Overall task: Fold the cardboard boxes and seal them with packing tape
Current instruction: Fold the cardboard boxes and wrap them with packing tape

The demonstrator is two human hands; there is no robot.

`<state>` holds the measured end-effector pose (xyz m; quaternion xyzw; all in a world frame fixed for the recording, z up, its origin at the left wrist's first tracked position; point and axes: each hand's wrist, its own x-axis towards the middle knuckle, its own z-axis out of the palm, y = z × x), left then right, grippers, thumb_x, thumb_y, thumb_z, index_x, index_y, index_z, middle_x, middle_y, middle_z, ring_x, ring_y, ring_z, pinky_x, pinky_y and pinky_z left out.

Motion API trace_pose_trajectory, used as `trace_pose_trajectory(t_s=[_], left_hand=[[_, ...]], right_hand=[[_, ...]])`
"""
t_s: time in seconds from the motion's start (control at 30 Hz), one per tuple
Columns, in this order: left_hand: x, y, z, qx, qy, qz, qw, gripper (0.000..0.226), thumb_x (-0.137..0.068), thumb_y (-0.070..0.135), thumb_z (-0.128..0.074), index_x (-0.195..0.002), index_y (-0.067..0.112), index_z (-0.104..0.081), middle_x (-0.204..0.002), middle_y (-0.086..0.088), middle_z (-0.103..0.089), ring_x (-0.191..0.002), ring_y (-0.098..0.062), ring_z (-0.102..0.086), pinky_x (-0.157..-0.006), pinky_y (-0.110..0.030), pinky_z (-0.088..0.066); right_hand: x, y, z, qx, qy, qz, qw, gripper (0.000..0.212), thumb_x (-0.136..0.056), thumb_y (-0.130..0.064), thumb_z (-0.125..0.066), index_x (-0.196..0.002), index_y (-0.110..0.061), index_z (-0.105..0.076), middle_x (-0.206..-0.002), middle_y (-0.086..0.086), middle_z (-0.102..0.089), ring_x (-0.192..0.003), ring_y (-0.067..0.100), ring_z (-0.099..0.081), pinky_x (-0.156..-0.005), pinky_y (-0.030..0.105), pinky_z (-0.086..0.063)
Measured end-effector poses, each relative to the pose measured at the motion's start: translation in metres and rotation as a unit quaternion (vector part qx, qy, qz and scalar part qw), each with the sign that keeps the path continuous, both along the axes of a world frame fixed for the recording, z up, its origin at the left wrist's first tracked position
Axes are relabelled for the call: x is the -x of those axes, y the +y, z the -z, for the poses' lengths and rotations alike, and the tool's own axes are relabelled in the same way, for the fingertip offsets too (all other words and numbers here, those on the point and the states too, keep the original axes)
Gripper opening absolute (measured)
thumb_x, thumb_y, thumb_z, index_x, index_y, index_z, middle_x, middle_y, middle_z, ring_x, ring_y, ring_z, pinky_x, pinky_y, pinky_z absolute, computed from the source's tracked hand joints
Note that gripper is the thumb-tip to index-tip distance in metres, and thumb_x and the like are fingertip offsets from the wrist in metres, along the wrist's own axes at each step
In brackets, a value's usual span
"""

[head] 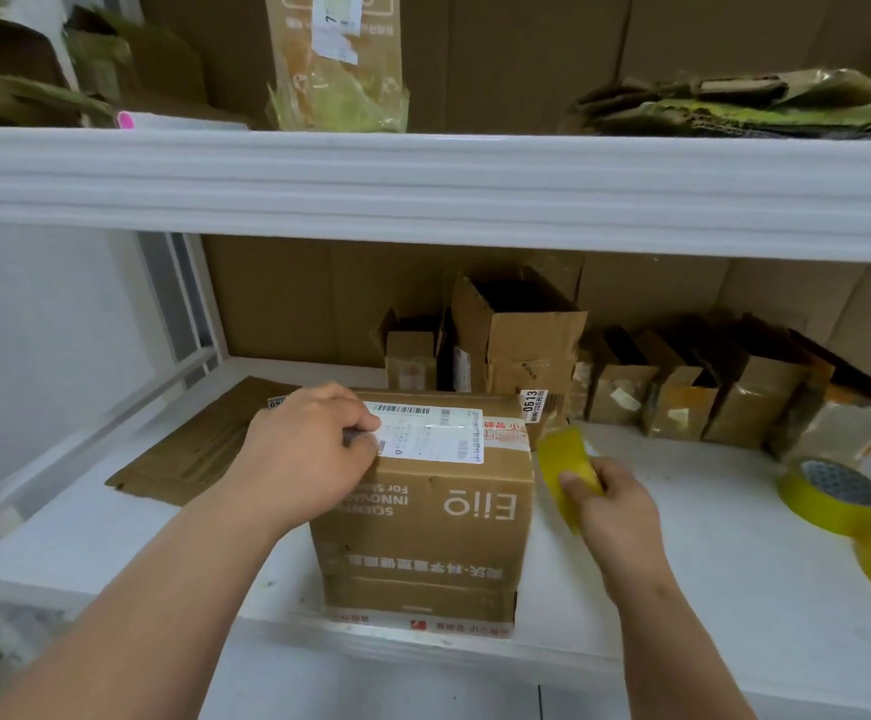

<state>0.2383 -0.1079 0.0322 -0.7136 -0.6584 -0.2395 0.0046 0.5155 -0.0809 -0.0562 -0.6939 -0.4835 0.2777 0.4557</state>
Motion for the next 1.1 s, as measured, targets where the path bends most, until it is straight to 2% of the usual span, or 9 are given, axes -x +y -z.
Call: trace_pose_trajectory(t_s=[0.1,0.27,0.37,0.47,0.57,0.67,0.77,0.97,1.1], left_hand=[[0.002,0.001,-0.005,0.014,0.014,0.005,1.000,0.026,-0.096,0.034,-0.055,-0.117,0.036,-0.069,-0.108,0.029,-0.047,-0.103,0.002,-0.042,-0.100,-0.037,-0.045],[-0.005,0.002,-0.006,-0.003,0.013,0.025,1.000,0.026,-0.095,0.031,-0.058,-0.119,0.028,-0.070,-0.110,0.022,-0.051,-0.103,0.000,-0.045,-0.097,-0.024,-0.045],[-0.005,-0.002,-0.009,0.009,-0.025,0.036,0.999,0.026,-0.095,0.033,-0.060,-0.120,0.029,-0.067,-0.116,0.016,-0.054,-0.105,-0.004,-0.052,-0.089,-0.016,-0.043],[0.000,-0.005,-0.010,0.000,-0.037,0.041,0.998,0.024,-0.092,0.039,-0.064,-0.116,0.038,-0.061,-0.108,0.018,-0.058,-0.100,-0.004,-0.057,-0.082,-0.022,-0.047],[0.011,-0.008,-0.008,0.027,-0.134,0.080,0.987,0.031,-0.091,0.040,-0.066,-0.115,0.043,-0.047,-0.103,0.028,-0.060,-0.095,0.008,-0.059,-0.078,-0.014,-0.045],[0.025,-0.014,-0.007,0.085,-0.339,0.164,0.922,0.044,-0.088,0.028,-0.071,-0.112,0.050,-0.042,-0.116,0.019,-0.063,-0.106,0.012,-0.057,-0.093,-0.018,-0.049],[0.031,-0.020,-0.006,0.102,-0.416,0.210,0.879,0.043,-0.084,0.030,-0.074,-0.113,0.049,-0.048,-0.119,0.013,-0.064,-0.112,0.004,-0.059,-0.095,-0.020,-0.050],[0.029,-0.021,-0.002,0.042,-0.417,0.125,0.899,0.011,-0.096,0.027,-0.063,-0.087,0.034,-0.064,-0.096,0.006,-0.071,-0.093,-0.013,-0.066,-0.088,-0.039,-0.055],[0.028,-0.018,0.001,0.007,-0.400,0.080,0.913,0.012,-0.095,0.026,-0.064,-0.083,0.026,-0.068,-0.106,0.013,-0.064,-0.095,-0.005,-0.061,-0.087,-0.030,-0.051]], right_hand=[[0.003,-0.013,-0.036,-0.111,0.075,-0.041,0.990,0.028,-0.094,-0.027,-0.064,-0.122,-0.024,-0.062,-0.110,0.000,-0.068,-0.096,0.017,-0.062,-0.080,0.034,-0.048],[0.021,-0.037,-0.087,-0.209,0.005,-0.144,0.967,0.023,-0.091,-0.027,-0.067,-0.104,-0.043,-0.060,-0.105,-0.019,-0.063,-0.096,-0.004,-0.058,-0.073,0.018,-0.043],[0.042,-0.049,-0.102,-0.218,-0.093,-0.204,0.950,0.024,-0.089,-0.027,-0.068,-0.097,-0.046,-0.056,-0.106,-0.020,-0.061,-0.102,0.002,-0.055,-0.088,0.031,-0.047],[0.061,-0.052,-0.104,-0.235,-0.211,-0.212,0.925,0.030,-0.089,-0.030,-0.069,-0.105,-0.047,-0.050,-0.104,-0.034,-0.048,-0.107,-0.006,-0.034,-0.113,0.038,-0.022],[0.075,-0.052,-0.103,-0.239,-0.274,-0.227,0.904,0.025,-0.091,-0.036,-0.064,-0.114,-0.043,-0.057,-0.103,-0.035,-0.044,-0.109,-0.006,-0.035,-0.116,0.032,-0.003],[0.086,-0.052,-0.102,-0.235,-0.314,-0.237,0.889,0.032,-0.091,-0.041,-0.060,-0.123,-0.038,-0.060,-0.110,-0.029,-0.046,-0.118,-0.001,-0.037,-0.116,0.033,0.002],[0.096,-0.051,-0.103,-0.242,-0.329,-0.238,0.881,0.029,-0.091,-0.037,-0.064,-0.120,-0.038,-0.061,-0.107,-0.029,-0.047,-0.120,0.003,-0.040,-0.116,0.039,0.000],[0.108,-0.048,-0.103,-0.242,-0.361,-0.243,0.867,0.031,-0.092,-0.040,-0.061,-0.123,-0.040,-0.059,-0.118,-0.023,-0.059,-0.122,0.005,-0.041,-0.117,0.044,-0.001],[0.108,-0.045,-0.107,-0.230,-0.358,-0.254,0.869,0.034,-0.091,-0.043,-0.062,-0.124,-0.039,-0.059,-0.120,-0.021,-0.056,-0.124,0.005,-0.040,-0.116,0.039,-0.003]])
